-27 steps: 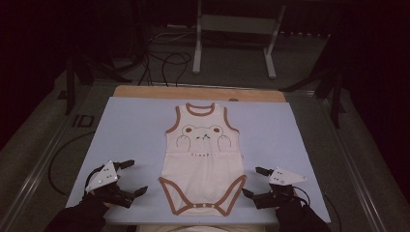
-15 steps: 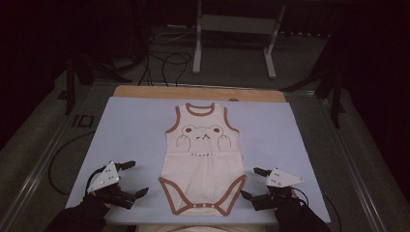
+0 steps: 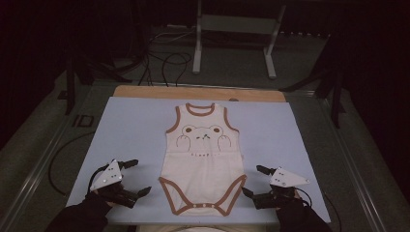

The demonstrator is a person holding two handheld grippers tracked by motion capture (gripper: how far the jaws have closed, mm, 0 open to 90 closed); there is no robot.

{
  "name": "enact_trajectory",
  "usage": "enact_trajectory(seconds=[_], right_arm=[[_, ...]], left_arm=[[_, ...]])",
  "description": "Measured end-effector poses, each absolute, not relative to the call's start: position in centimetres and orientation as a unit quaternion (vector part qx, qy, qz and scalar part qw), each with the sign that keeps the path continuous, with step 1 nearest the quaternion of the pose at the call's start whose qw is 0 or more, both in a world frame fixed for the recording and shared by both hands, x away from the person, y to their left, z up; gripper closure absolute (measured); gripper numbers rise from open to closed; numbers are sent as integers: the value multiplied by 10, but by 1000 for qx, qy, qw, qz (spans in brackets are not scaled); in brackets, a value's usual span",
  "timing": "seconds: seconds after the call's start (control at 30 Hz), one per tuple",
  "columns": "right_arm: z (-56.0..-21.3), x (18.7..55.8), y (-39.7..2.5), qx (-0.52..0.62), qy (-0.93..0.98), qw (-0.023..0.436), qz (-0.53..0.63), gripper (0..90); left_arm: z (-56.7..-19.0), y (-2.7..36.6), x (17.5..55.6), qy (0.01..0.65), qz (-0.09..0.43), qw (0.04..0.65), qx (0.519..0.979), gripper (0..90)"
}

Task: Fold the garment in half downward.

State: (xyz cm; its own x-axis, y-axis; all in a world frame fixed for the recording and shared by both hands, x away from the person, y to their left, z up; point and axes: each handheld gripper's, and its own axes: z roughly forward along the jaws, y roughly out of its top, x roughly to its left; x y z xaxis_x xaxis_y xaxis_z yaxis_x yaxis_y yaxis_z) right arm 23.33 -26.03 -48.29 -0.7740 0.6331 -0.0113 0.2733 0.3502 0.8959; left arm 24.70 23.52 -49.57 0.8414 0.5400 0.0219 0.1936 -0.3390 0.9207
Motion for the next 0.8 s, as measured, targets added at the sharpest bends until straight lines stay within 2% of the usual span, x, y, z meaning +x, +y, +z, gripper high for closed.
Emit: enact_trajectory(seconds=[0.43, 0.8], right_arm=[[-457, 231, -255, 297, 783, 216, 503, 87], [-435, 240, -258, 307, 774, 212, 511, 87]], left_arm=[[-474, 238, 250, 232, 153, 546, 790, 1], [-455, 238, 255, 223, 149, 542, 796, 1]])
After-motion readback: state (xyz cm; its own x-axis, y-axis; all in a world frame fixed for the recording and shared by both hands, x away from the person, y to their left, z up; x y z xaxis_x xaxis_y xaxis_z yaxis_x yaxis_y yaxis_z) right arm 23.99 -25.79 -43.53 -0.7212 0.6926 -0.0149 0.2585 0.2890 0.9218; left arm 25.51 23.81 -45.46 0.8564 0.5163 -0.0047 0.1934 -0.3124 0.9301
